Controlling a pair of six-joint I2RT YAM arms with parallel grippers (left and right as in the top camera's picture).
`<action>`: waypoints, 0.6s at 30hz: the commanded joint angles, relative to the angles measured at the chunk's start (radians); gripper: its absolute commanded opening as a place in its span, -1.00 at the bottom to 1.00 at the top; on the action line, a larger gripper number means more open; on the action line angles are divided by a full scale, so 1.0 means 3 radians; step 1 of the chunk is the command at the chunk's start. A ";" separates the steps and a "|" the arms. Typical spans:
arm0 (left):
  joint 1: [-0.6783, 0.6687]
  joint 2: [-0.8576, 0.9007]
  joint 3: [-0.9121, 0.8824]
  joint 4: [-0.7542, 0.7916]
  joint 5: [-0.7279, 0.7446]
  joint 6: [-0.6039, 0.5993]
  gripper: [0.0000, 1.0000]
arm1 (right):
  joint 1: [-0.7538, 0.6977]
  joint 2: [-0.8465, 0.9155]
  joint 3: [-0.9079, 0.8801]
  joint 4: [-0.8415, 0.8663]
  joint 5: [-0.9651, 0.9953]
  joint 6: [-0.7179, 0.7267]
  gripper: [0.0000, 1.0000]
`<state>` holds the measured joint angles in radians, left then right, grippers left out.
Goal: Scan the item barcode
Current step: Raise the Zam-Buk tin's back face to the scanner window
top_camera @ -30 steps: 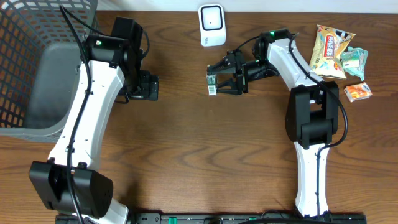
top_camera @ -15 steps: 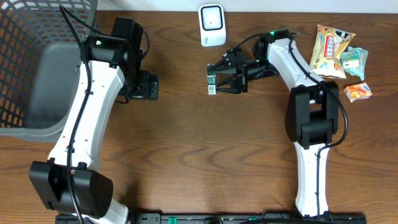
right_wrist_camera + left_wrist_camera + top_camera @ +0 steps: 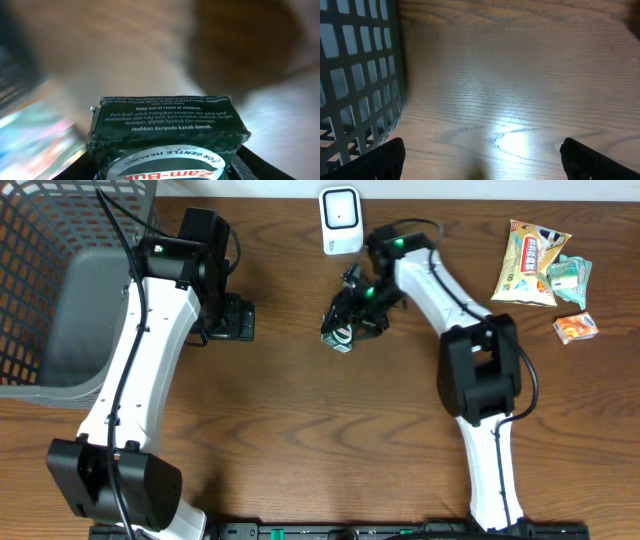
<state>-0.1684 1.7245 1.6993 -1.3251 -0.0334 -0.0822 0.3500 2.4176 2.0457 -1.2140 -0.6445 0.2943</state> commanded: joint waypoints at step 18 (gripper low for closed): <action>0.0011 0.0009 -0.0010 -0.0001 -0.0053 -0.0031 0.96 | 0.0137 0.0027 0.0973 0.1617 0.2221 0.0076 0.11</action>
<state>-0.1684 1.7245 1.6993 -1.3247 -0.0334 -0.0822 0.3744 2.4306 2.3188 -0.7921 -0.0319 0.3374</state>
